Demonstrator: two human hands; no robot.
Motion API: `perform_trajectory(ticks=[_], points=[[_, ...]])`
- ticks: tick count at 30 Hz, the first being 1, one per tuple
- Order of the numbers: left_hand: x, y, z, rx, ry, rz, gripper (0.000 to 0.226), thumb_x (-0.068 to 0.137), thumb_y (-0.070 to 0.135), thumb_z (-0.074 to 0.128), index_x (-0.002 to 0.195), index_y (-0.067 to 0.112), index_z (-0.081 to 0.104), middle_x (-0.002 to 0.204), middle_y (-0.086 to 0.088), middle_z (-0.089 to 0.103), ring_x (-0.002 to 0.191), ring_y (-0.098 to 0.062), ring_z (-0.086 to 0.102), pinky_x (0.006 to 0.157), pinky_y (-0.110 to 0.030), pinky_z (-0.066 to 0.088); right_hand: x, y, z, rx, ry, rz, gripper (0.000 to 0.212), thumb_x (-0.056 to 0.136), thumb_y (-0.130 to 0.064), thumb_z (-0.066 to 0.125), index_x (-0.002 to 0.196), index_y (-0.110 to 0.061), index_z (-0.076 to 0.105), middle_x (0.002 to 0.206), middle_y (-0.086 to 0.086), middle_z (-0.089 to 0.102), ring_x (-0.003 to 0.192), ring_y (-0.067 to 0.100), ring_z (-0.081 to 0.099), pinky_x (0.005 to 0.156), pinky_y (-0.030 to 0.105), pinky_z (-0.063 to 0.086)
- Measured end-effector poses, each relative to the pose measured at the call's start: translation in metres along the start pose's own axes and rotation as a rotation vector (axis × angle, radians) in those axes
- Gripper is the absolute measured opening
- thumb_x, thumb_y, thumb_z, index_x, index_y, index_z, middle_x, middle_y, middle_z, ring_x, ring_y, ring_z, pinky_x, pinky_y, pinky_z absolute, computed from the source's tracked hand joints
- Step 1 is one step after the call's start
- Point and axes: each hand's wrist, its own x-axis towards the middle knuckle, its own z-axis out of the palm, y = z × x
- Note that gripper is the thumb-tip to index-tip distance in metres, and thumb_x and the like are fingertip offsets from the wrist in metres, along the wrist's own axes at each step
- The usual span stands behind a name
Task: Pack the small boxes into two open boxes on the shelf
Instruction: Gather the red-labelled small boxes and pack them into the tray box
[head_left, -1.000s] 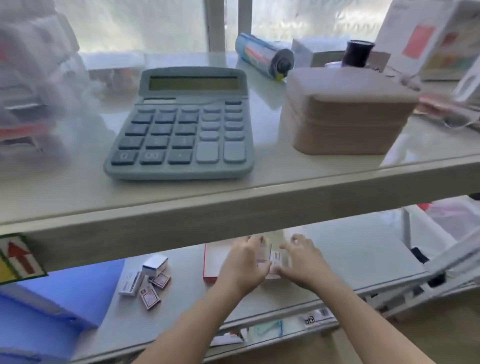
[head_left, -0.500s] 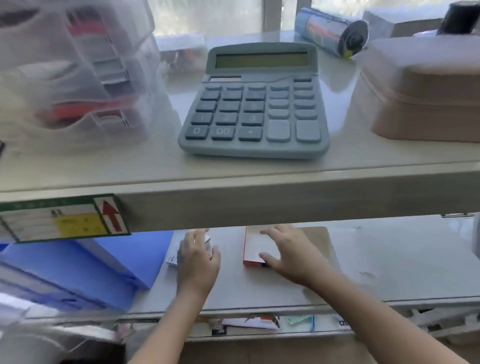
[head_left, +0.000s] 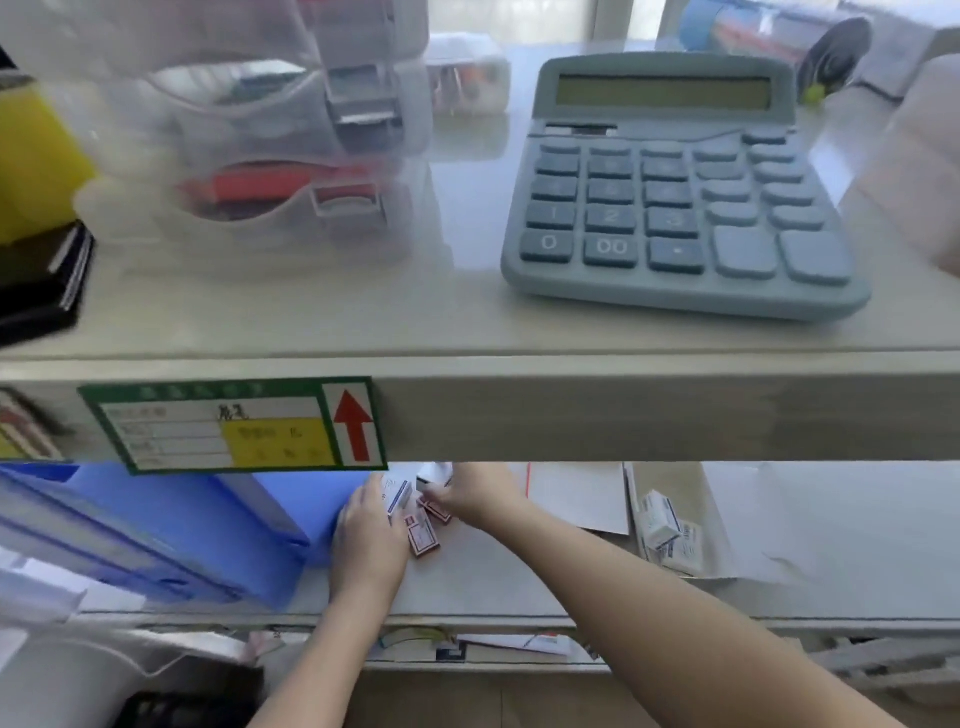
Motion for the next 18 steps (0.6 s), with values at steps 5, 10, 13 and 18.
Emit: perform_trajectory(ticks=[5,10,13,18], points=[[-0.014,0.046,-0.004,-0.142,0.025,0.111,0.019,0.082,0.017,0.066,0.097,0.013,0.054,0.09,-0.007,0.059,0.084,-0.027,0.055,0.068,-0.035,0.045,-0.037,0.041,-0.047,0.121,0.142,0.031,0.028,0.083,-0.053,0.047,0.081,-0.027,0.056,0.082,-0.009,0.069,0.081,0.019,0.064,0.076,0.038,0.055],[-0.036,0.117,0.023,-0.237,-0.11,0.32,0.013,0.083,0.027,0.068,0.09,0.017,0.064,0.087,-0.005,0.068,0.082,-0.027,0.059,0.073,-0.039,0.05,-0.099,0.118,-0.105,0.033,0.474,0.118,0.031,0.08,-0.051,0.056,0.075,-0.021,0.063,0.072,-0.009,0.067,0.072,0.016,0.06,0.072,0.035,0.052],[-0.051,0.155,0.046,-0.294,-0.23,0.401,0.012,0.084,0.029,0.068,0.089,0.018,0.069,0.092,-0.002,0.071,0.09,-0.023,0.061,0.078,-0.035,0.05,-0.129,0.156,-0.121,-0.076,0.551,0.189,0.032,0.077,-0.052,0.064,0.077,-0.02,0.067,0.075,-0.002,0.068,0.078,0.027,0.061,0.071,0.036,0.048],[-0.057,0.191,0.087,-0.22,-0.343,0.518,0.028,0.087,0.039,0.059,0.092,0.013,0.067,0.089,-0.005,0.071,0.085,-0.026,0.062,0.077,-0.04,0.05,-0.147,0.177,-0.122,-0.193,0.524,0.238,0.03,0.073,-0.047,0.069,0.064,-0.028,0.047,0.057,-0.007,0.052,0.064,0.03,0.056,0.06,0.031,0.034]])
